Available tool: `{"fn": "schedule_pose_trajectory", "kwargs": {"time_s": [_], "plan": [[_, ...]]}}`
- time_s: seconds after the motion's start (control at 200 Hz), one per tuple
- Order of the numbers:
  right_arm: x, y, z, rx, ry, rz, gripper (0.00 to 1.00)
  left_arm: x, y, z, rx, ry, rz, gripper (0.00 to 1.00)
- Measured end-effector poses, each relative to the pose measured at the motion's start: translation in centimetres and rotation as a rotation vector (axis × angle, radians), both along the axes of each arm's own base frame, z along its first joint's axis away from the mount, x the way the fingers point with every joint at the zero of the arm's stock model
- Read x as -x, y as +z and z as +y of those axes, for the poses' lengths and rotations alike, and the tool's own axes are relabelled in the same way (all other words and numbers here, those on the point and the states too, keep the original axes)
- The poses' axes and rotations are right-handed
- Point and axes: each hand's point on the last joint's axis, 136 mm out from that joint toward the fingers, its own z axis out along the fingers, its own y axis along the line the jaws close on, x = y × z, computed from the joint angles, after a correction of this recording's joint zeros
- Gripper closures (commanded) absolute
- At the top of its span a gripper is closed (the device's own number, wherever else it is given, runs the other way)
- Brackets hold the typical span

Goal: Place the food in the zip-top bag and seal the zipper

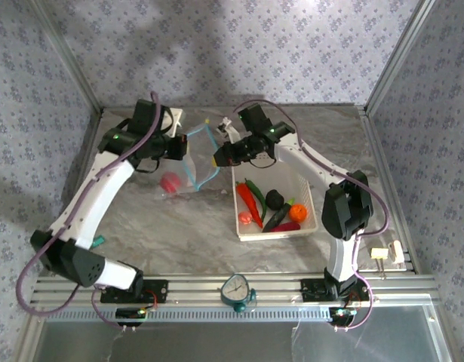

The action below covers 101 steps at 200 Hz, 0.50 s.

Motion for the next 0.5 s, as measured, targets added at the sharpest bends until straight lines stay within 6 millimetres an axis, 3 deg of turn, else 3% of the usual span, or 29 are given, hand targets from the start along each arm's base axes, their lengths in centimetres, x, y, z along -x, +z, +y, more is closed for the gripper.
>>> {"fn": "schedule_pose_trajectory", "kwargs": {"time_s": [0.295, 0.405, 0.505], "plan": [[-1.7, -3.3, -2.2, 0.069, -0.069, 0.053, 0.92, -3.6, -7.5, -1.7, -0.04, -0.002, 0.137, 1.0], [-2.4, -5.4, -3.1, 0.127, -0.1, 0.073, 0.83, -4.4, -8.8, -2.0, -0.044, 0.004, 0.153, 1.0], [-2.7, -6.7, -4.0, 0.178, -0.125, 0.074, 0.77, -4.8, -8.7, -2.2, -0.04, 0.004, 0.142, 1.0]]}}
